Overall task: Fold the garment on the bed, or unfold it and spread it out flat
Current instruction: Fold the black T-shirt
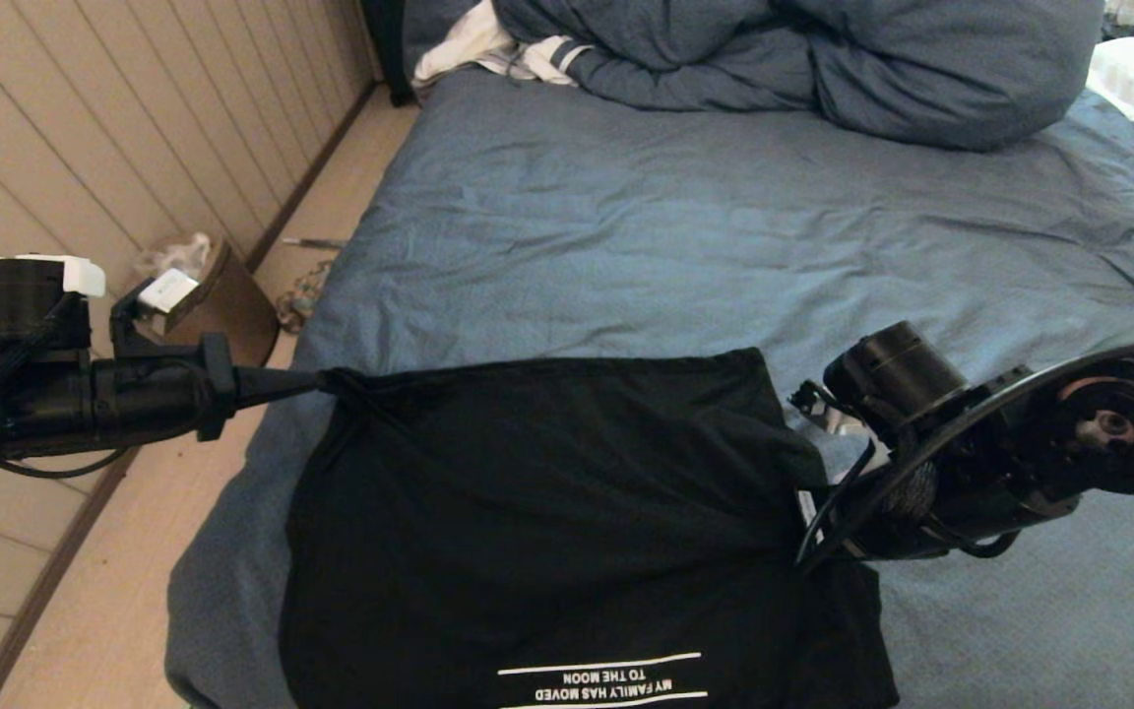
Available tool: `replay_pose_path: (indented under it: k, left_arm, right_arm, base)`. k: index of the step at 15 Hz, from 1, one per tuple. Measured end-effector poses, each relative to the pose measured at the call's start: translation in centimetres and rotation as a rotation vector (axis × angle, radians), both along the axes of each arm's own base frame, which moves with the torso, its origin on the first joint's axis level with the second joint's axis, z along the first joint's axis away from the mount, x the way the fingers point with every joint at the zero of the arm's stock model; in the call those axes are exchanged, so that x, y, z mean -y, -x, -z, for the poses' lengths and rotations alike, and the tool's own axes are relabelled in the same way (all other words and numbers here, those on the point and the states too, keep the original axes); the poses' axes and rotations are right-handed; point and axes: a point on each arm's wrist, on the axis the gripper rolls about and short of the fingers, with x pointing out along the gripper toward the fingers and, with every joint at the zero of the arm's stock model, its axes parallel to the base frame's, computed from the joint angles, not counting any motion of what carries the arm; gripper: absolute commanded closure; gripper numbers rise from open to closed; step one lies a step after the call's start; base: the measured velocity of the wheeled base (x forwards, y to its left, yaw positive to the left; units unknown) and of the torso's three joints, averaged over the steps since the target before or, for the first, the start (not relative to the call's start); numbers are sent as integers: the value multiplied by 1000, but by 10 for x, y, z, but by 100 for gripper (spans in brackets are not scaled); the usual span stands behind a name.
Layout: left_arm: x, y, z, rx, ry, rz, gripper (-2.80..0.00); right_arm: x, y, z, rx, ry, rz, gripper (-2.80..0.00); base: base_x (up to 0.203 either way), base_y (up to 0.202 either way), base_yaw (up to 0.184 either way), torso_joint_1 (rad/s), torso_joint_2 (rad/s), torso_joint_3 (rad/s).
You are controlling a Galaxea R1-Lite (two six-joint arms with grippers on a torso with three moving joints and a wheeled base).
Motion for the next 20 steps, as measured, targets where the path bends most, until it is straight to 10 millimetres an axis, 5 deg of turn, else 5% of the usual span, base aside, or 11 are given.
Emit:
replay_pose_path:
  k: [20]
  left_arm:
    - [0,0,2,-3,0,2,0]
  right_arm:
    - [190,27,-39,141,109,351,0]
  base:
    - [0,0,0,0,0,0]
